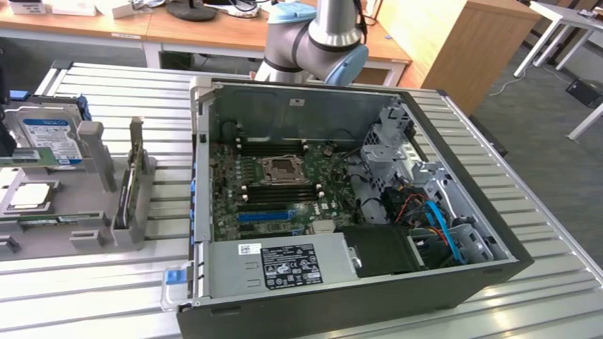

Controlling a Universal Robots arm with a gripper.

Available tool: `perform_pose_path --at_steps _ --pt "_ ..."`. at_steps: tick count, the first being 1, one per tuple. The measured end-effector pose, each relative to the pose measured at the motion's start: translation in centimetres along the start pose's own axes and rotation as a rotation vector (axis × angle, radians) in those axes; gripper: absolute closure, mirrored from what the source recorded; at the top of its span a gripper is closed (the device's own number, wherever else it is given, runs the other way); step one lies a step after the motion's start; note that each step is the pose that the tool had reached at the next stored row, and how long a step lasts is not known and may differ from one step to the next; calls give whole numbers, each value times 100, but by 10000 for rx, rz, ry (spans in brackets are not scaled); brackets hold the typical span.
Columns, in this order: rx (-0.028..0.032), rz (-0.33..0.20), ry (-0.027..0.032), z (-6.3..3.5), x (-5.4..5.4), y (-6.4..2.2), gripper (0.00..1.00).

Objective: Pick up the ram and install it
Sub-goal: 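Pick up the ram and move it above insertion slot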

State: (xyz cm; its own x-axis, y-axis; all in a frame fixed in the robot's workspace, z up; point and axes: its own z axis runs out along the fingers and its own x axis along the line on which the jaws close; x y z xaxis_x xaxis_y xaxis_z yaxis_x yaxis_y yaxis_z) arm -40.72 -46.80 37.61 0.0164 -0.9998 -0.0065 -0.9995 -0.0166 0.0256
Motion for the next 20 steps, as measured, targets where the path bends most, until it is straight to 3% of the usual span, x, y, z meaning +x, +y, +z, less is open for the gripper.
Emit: perform_pose_path --at_steps 11,20 --pt "-1 0 1 -208 -1 5 88" --pt "1 0 0 -271 -2 7 88"
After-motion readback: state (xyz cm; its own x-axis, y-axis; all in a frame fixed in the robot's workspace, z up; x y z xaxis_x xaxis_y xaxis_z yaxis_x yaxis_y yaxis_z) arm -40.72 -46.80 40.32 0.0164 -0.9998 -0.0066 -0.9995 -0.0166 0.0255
